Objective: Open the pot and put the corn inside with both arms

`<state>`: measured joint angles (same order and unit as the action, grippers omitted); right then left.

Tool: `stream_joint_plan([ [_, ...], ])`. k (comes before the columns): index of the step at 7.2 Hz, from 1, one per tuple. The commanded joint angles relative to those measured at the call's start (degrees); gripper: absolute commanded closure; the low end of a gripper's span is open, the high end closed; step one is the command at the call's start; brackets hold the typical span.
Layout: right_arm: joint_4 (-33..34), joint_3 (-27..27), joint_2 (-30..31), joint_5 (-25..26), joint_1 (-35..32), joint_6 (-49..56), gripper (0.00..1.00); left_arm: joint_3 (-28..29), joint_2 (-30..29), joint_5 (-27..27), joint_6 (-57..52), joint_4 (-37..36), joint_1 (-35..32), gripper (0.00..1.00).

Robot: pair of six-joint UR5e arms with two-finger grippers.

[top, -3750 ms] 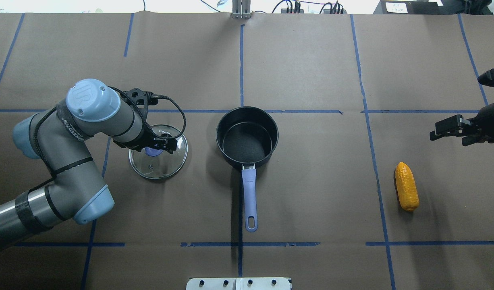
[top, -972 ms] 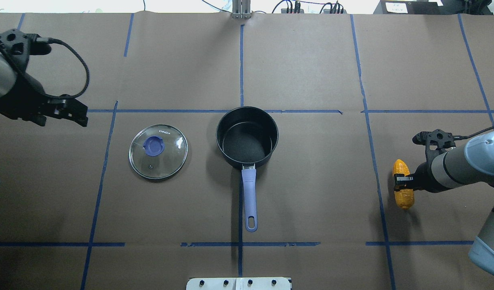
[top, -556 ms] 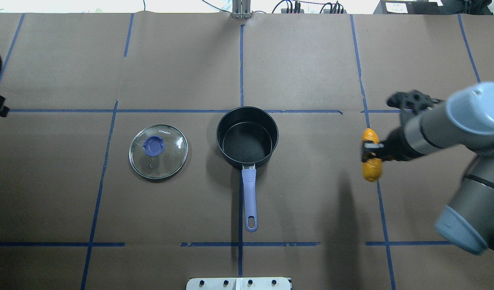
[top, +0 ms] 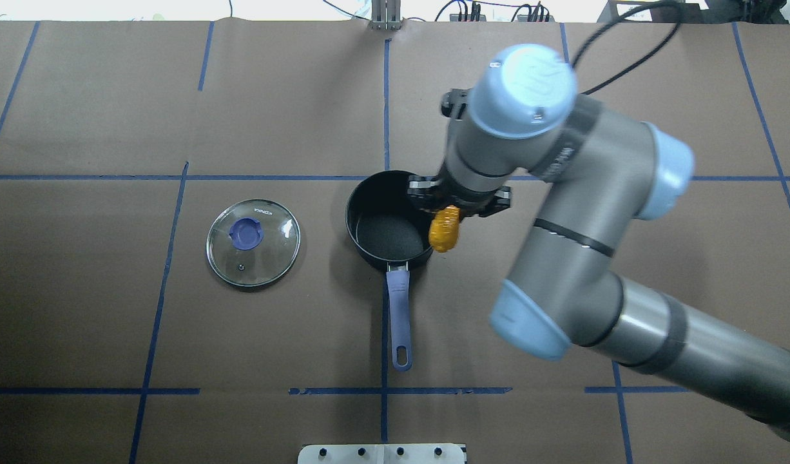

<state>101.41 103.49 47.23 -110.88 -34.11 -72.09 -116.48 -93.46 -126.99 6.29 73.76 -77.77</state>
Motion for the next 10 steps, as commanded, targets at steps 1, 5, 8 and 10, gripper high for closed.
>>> stream_joint_plan([
  [1,-1.72,-8.19,-5.30,2.32,2.37,-1.38,0.98,0.90,0.12,0.07,-0.93,0.16,-1.15,0.00],
  [5,-4.91,-12.96,-6.54,4.09,2.55,-1.30,0.75,0.81,2.40,-0.10,-1.02,0.51,-3.08,0.00],
  [8,-4.91,-12.79,-6.63,4.09,2.55,-1.65,0.00,0.99,5.03,-0.02,-5.98,0.25,-5.81,0.00],
  [10,-4.91,-12.27,-6.63,4.09,2.55,-1.65,0.00,3.88,5.65,-0.19,-8.66,0.51,-8.18,0.00],
])
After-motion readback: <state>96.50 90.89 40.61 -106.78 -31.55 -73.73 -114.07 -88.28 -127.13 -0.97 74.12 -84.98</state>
